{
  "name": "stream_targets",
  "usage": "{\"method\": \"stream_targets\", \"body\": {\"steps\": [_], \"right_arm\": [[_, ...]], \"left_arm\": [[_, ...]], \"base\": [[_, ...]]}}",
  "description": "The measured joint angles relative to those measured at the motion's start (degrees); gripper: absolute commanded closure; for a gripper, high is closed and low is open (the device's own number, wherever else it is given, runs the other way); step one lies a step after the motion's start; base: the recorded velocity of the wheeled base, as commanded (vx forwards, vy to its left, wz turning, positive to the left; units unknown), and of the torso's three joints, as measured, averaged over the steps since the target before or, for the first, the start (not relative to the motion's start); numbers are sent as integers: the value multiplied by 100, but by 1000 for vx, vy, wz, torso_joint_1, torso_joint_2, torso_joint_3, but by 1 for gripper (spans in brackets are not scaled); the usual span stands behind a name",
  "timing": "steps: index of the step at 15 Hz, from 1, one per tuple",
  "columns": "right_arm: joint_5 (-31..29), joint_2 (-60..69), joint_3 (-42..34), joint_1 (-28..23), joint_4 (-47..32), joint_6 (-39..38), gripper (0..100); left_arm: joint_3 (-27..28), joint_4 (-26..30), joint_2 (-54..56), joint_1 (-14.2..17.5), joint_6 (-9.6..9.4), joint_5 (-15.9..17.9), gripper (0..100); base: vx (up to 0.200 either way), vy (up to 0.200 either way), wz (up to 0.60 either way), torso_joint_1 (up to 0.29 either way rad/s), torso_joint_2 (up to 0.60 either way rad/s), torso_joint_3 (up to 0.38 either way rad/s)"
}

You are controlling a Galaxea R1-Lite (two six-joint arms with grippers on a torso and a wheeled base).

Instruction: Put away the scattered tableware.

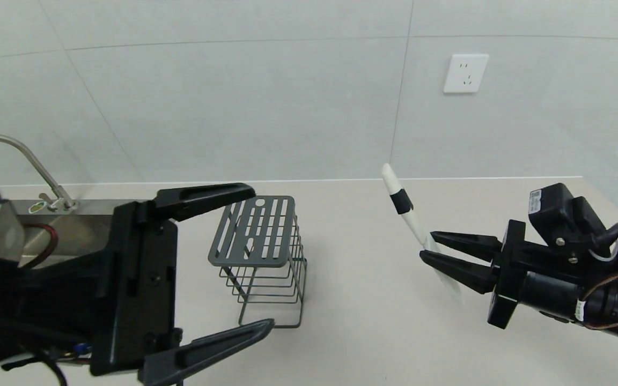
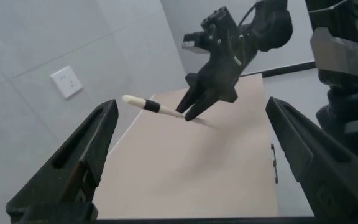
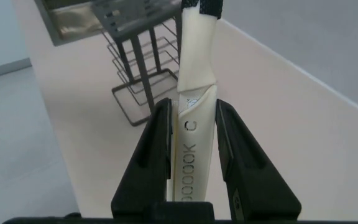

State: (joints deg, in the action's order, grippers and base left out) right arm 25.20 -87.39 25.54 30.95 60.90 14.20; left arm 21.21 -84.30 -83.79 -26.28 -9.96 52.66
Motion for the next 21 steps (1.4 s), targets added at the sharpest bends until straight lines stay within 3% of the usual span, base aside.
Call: {"method": "stream_targets", "body": {"steps": [5, 9, 15, 16, 18, 20, 21], "right_arm": [[666, 10, -143, -9, 801, 290, 100], [749, 57, -154, 9, 1048, 396, 100], [1035, 151, -306, 7, 1751, 443, 100], [1109, 169, -339, 7, 1751, 506, 100], [1243, 197, -413, 7, 1770, 572, 100], [1268, 215, -492, 9, 1787, 599, 100], [1274, 226, -506, 11, 1792, 599, 100]], "left_arm": [[972, 0, -935, -146, 82, 73, 0], [1688, -17, -1512, -555, 304, 82, 0], [2280, -28, -2176, -886, 354, -59, 0], [2410, -59, -2269, -930, 450, -88, 0], [2675, -394, -2467, -1076, 923, -127, 0], [2953, -547, -2653, -1254, 1488, -382, 0], [3074, -561, -2743, -1318, 1559, -455, 0]], "base": [[0, 0, 0, 0, 0, 0], [0, 0, 0, 0, 0, 0], [0, 0, 0, 0, 0, 0], [0, 0, 0, 0, 0, 0], [0, 0, 0, 0, 0, 0], [0, 0, 0, 0, 0, 0], [0, 0, 0, 0, 0, 0]]}}
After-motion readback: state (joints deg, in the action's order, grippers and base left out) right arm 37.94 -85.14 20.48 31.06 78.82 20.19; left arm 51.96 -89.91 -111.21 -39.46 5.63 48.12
